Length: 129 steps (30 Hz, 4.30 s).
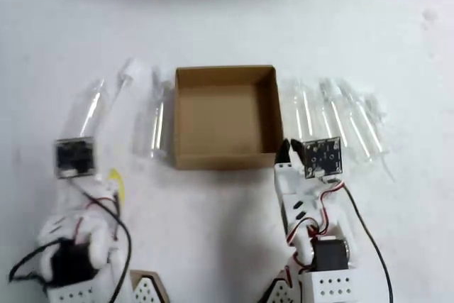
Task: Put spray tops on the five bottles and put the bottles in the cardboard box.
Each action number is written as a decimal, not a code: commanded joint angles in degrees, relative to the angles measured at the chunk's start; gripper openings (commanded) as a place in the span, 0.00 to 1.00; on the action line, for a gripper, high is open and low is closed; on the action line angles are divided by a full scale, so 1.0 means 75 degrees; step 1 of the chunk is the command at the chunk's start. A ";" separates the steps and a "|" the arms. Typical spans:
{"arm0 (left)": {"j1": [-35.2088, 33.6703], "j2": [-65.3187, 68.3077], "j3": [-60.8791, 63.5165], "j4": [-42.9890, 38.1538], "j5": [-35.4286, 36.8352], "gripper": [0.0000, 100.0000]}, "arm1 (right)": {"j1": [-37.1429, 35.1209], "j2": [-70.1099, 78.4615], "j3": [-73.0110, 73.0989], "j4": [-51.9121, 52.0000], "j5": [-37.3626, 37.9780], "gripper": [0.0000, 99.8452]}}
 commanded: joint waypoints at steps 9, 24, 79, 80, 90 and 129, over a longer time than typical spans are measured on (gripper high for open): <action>-0.1788 -0.0076 -0.2192 -0.0023 -0.0082 0.14 | 0.0076 -0.0006 0.0070 0.0053 0.0000 0.02; -0.2503 -0.0088 -0.2778 0.0199 -0.1196 0.14 | 0.0475 -0.0029 0.0070 0.0064 0.0000 0.02; 0.0416 1.6733 -1.7184 0.3235 -0.1641 0.22 | 0.0428 -0.0018 0.0070 0.0088 0.0000 0.02; 0.0381 1.7096 -1.7500 0.3235 -0.1618 0.23 | 0.0428 -0.0018 0.0070 0.0088 0.0000 0.02; 0.0182 2.0425 -2.0489 0.3165 -0.1747 0.21 | 0.0428 -0.0018 0.0070 0.0088 0.0000 0.02; 0.0158 2.4047 -2.2799 0.2168 -0.2274 0.18 | 0.0475 -0.0018 0.0070 0.0088 0.0000 0.02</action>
